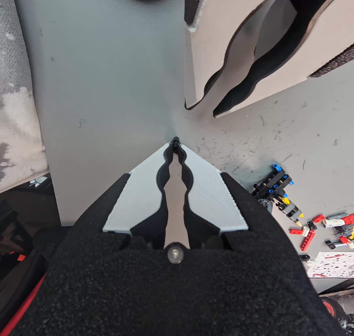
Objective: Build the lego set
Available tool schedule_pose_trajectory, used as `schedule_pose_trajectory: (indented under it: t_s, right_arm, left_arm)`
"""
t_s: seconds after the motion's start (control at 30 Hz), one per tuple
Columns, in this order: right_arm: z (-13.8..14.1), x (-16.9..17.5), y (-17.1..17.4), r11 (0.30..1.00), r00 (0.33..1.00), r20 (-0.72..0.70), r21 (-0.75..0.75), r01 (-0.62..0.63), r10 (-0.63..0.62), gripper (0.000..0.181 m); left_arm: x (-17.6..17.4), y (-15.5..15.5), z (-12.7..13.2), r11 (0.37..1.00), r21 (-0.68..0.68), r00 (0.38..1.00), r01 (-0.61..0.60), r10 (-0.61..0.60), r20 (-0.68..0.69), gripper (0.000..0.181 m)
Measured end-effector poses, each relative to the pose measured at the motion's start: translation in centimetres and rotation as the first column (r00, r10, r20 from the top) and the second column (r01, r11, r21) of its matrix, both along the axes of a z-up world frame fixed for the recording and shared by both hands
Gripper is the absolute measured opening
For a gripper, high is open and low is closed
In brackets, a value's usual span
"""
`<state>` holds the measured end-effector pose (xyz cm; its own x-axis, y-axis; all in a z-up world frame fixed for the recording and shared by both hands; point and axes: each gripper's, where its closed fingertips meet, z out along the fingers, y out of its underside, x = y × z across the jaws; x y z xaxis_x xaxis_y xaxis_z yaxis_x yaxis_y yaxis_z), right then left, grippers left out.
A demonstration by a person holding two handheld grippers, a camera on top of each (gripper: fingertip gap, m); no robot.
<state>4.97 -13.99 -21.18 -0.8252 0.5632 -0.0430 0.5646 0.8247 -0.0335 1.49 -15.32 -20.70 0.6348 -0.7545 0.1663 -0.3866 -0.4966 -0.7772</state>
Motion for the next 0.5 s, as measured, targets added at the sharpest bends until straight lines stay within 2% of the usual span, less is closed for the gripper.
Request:
schedule_pose_trajectory:
  t_s: [0.3, 0.5]
  right_arm:
    - [-0.59, -0.13, -0.83, 0.998, 0.998, 0.013, 0.023, -0.063, 0.063, 0.004]
    - [-0.64, -0.27, -0.95, 1.0, 0.999, -0.036, -0.014, -0.018, 0.018, 0.004]
  left_arm:
    - [-0.28, 0.13, 0.02, 1.0, -0.011, 1.0, -0.013, 0.013, 0.01, 0.02]
    - [-0.25, 0.08, 0.01, 1.0, -0.013, 1.0, -0.009, 0.009, 0.013, 0.02]
